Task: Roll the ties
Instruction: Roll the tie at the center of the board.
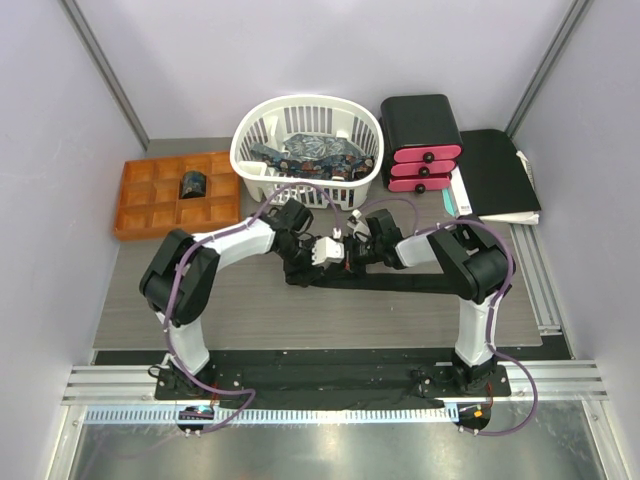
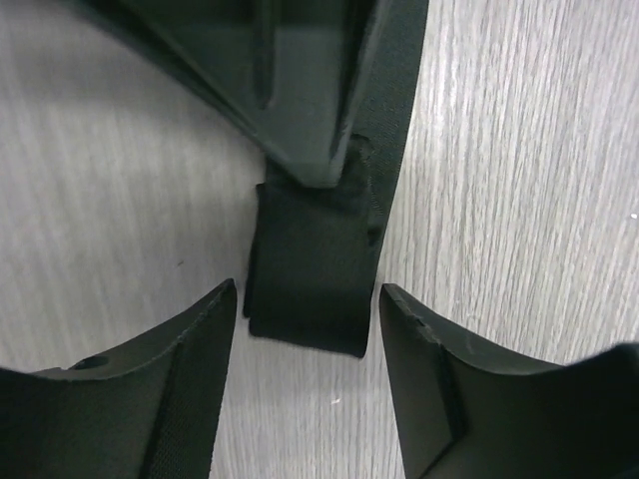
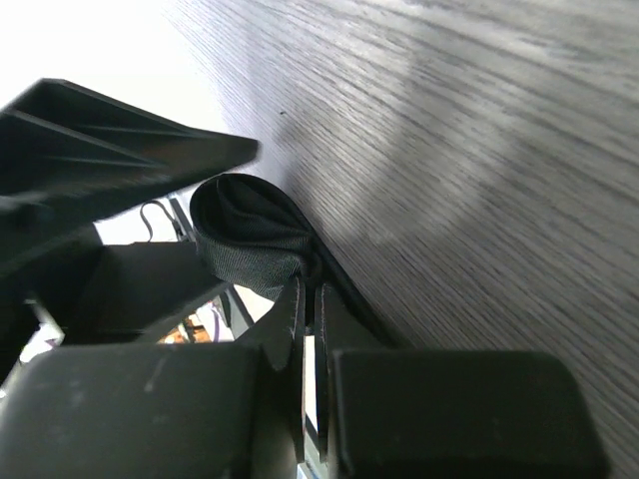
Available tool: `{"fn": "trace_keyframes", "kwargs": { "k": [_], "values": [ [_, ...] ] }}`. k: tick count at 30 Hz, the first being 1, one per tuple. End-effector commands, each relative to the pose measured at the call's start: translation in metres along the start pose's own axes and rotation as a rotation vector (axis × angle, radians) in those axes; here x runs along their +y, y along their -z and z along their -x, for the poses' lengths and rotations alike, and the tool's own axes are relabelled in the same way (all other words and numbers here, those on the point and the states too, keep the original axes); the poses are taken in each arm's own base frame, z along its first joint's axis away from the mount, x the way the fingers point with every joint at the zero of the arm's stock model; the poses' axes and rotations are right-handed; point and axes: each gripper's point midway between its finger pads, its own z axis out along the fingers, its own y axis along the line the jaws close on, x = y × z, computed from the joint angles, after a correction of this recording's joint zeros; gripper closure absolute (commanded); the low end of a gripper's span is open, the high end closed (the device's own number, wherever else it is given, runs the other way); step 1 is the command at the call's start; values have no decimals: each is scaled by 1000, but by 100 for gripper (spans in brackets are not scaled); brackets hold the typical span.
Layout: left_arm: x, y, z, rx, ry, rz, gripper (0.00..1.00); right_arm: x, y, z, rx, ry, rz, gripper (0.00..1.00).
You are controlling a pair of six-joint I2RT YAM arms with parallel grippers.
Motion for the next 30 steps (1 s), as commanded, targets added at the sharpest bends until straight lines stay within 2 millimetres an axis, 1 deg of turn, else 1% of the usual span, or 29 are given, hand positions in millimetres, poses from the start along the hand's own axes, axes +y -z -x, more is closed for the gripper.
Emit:
{"fn": "trace_keyframes", "kwargs": {
  "k": [1, 3, 4, 6, 9, 11, 12, 13, 15, 16, 18, 19, 23, 27, 29, 30],
  "values": [
    [8, -4, 9, 14, -31, 32, 41, -2, 7, 5, -38, 27, -64, 99],
    [8, -6, 13, 10, -37, 48, 38, 2, 9, 4, -36, 31, -62, 99],
    [7, -7, 16, 4, -43, 51, 35, 2, 8, 3, -31, 33, -61, 99],
    [7, -8, 20, -3, -43, 63, 34, -2, 6, 1, -25, 37, -70, 98],
    [8, -14, 26, 4, -57, 82, 37, -7, 3, 1, -20, 33, -77, 99],
    [8, -18, 27, 29, -74, 98, 40, -6, 2, 4, -26, 32, -72, 99],
    [8, -21, 24, 48, -77, 102, 42, -3, 2, 7, -33, 41, -66, 99],
    [7, -23, 22, 64, -78, 105, 47, -1, 2, 9, -34, 43, -61, 99],
    [11, -23, 11, 109, -68, 134, 52, 6, 2, 13, -41, 56, -52, 99],
    [11, -24, 5, 129, -65, 140, 57, 13, 4, 18, -50, 66, -42, 99],
    [13, -23, -5, 164, -53, 166, 61, 18, 6, 19, -46, 62, -38, 99],
    [14, -22, -6, 170, -48, 177, 63, 23, 8, 22, -51, 61, -32, 99],
    [14, -23, -14, 201, -11, 194, 67, 30, 14, 17, -45, 39, -30, 99],
    [10, -24, -16, 201, -10, 183, 67, 21, 15, 8, -34, -8, -50, 99],
    [9, -24, -16, 199, -16, 176, 67, 17, 14, 9, -41, 4, -62, 99],
    [10, -24, -17, 200, -17, 176, 66, 11, 11, 9, -41, 4, -77, 99]
  ]
}}
